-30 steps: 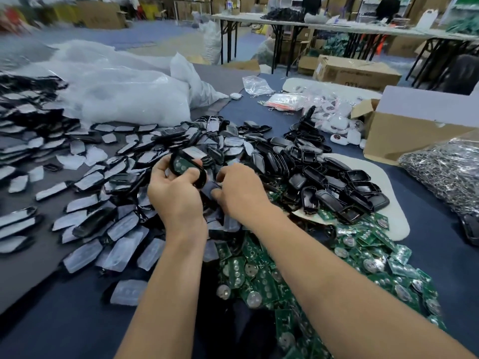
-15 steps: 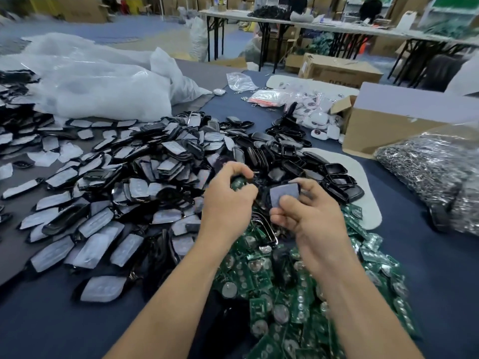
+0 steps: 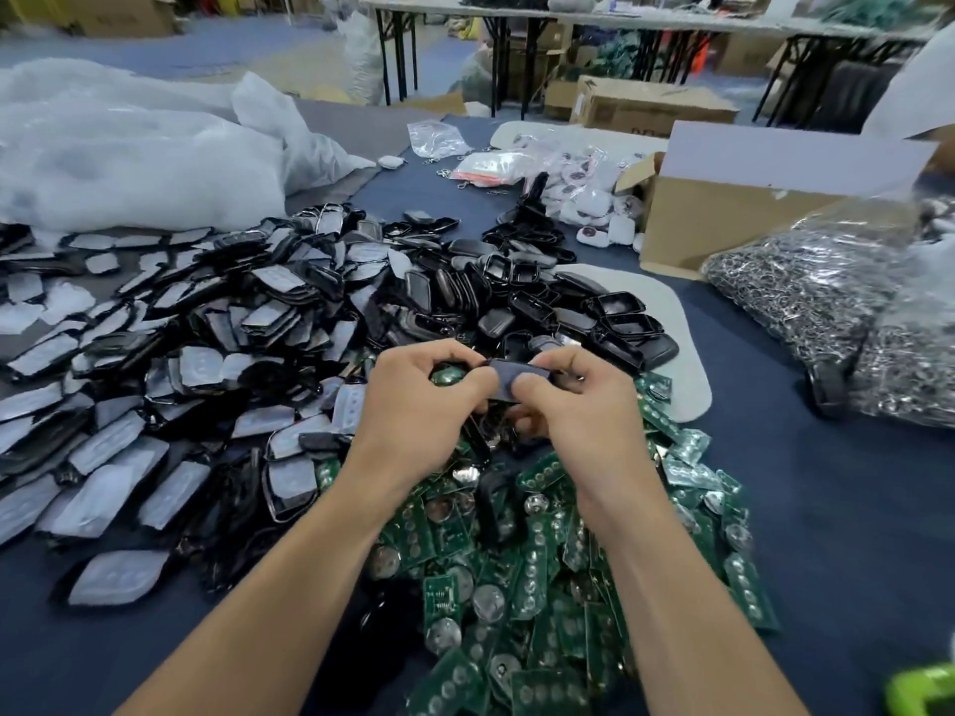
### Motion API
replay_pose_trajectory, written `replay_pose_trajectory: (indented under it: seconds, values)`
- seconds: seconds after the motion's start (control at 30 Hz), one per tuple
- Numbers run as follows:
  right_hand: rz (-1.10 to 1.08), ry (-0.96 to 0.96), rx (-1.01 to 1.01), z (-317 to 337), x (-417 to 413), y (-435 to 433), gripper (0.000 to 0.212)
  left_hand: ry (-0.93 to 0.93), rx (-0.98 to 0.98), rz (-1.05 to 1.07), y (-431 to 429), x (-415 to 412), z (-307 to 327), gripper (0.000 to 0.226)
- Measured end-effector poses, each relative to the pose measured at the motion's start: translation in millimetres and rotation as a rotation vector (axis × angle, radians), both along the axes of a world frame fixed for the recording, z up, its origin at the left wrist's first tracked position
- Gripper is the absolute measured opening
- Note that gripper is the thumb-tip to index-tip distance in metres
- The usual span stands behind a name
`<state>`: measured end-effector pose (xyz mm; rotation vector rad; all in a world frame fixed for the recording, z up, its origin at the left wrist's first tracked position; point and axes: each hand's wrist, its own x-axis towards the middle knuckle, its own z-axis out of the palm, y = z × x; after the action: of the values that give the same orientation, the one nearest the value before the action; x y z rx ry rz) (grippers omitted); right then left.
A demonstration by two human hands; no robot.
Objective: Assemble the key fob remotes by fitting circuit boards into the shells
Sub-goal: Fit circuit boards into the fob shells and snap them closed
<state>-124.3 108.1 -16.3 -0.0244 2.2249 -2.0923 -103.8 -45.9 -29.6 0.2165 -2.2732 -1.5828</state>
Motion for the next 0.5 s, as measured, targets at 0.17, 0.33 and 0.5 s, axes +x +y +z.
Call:
replay_pose_trajectory:
  seconds: [0.17,0.33,0.5]
  values:
    - [-0.012,0.030,-0.016,-0.2,-2.6,6.7,0.020,0.016,0.114,0.008,0.3,-0.5,1.5,0.011]
    - [0.119,-0.074,-0.149,0.2,-0.1,5.4,0.012,-0.005,0.187,0.013,-3.8,-0.3,5.0,0.014]
    - [0.454,-0.365,-0.356,9.6,-4.3,22.0,0.035,-0.087,0.233,-0.263,-23.2,2.3,15.2,0.024]
